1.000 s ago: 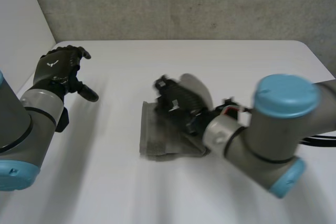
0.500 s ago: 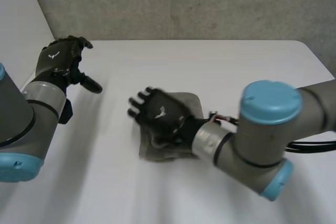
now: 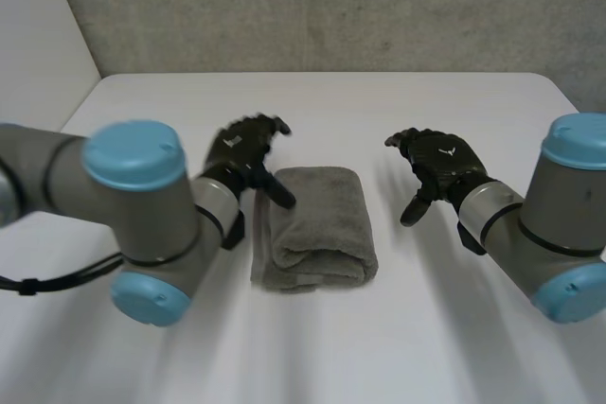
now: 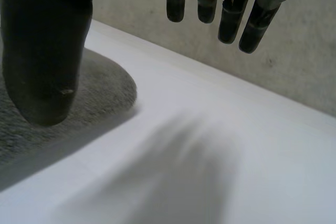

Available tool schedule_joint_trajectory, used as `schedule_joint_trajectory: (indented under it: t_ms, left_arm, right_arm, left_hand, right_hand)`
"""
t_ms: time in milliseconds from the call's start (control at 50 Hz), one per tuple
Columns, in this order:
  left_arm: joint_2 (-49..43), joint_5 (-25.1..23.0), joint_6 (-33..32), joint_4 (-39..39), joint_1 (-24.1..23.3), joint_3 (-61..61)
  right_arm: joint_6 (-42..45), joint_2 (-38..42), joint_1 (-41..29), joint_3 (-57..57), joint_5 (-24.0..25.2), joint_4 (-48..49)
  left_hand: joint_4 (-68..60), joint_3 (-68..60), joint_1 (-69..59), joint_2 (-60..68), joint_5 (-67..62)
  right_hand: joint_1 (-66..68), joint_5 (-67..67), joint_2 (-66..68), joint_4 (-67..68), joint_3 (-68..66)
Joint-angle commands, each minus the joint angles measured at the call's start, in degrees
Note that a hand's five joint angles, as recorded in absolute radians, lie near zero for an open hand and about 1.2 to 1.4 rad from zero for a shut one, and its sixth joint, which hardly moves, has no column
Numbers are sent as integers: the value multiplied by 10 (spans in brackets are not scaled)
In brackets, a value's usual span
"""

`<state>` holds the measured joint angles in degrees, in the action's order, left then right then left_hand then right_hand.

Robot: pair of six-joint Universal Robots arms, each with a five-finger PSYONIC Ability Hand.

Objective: Fold the towel.

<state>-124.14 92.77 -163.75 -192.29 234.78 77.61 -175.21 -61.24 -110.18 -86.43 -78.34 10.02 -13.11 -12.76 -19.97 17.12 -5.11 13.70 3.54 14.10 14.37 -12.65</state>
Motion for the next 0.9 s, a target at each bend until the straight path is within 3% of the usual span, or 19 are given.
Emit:
schedule_joint_trajectory:
  t_ms: [20, 100, 180, 280, 620, 900]
  left_arm:
    - [-49, 1, -36, 1, -28, -9]
    - [-51, 3, -53, 2, -34, -3]
    - [-44, 5, -60, 5, -33, 18]
    - [-23, 6, -61, 4, -27, 56]
    - [11, 6, -62, 1, 8, 117]
    - [7, 7, -116, -12, 42, 145]
  right_arm:
    - [-46, 84, -8, 72, -10, -50]
    - [-72, 108, -14, 94, 3, -76]
    - [-131, 125, -27, 113, 54, -90]
    - [-160, 125, -35, 114, 84, -89]
    - [-155, 119, -77, 114, 82, -85]
    - [-30, 141, -98, 119, 33, -86]
  left_hand:
    - [31, 28, 52, -24, 4]
    - [31, 28, 52, -24, 4]
    - [31, 28, 52, -24, 4]
    - [31, 28, 52, -24, 4]
    - [31, 28, 52, -24, 4]
    - [31, 28, 52, -24, 4]
  right_hand:
    - [-37, -35, -41, -44, 26]
    - [-37, -35, -41, -44, 26]
    - [-37, -35, -41, -44, 26]
    - [-37, -35, -41, -44, 26]
    - [-37, -35, -41, -44, 26]
    - [-37, -35, -41, -44, 26]
